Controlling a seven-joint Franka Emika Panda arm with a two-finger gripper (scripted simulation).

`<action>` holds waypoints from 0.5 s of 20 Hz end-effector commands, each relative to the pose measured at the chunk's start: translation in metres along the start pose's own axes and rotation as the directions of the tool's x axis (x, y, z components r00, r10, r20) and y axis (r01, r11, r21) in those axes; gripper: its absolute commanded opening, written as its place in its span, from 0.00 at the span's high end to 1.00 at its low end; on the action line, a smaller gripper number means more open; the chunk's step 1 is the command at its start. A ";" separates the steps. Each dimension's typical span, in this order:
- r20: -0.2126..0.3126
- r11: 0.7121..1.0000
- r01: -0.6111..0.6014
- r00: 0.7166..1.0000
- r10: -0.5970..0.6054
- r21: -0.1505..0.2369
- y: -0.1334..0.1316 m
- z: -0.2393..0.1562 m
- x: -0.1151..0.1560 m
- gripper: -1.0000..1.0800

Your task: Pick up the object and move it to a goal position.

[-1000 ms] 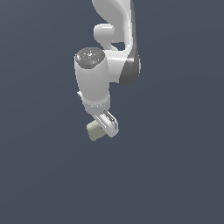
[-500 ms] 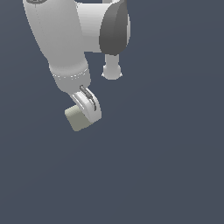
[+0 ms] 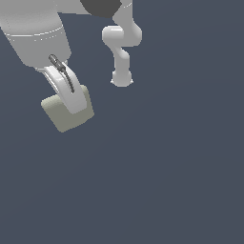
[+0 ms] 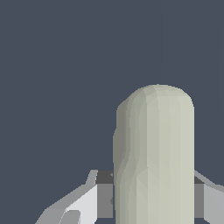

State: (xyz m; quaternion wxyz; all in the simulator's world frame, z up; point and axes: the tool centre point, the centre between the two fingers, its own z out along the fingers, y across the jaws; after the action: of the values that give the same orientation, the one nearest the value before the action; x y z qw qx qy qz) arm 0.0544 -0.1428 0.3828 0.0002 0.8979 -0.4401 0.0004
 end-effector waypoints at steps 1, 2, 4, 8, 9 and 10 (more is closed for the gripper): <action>0.001 1.000 0.001 1.000 -0.001 -0.001 0.003 -0.016 0.007 1.00; 0.001 1.000 0.001 1.000 -0.001 -0.001 0.004 -0.022 0.010 1.00; 0.001 1.000 0.001 1.000 -0.001 -0.001 0.006 -0.031 0.014 1.00; 0.001 1.000 0.001 1.000 -0.001 -0.001 0.009 -0.046 0.022 1.00; 0.001 1.000 0.001 1.000 -0.001 -0.001 0.009 -0.049 0.023 1.00; 0.001 1.000 0.001 1.000 -0.001 -0.001 0.010 -0.051 0.024 1.00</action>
State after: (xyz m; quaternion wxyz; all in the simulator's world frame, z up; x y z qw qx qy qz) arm 0.0607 -0.1659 0.4293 0.0003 0.8981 -0.4398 0.0001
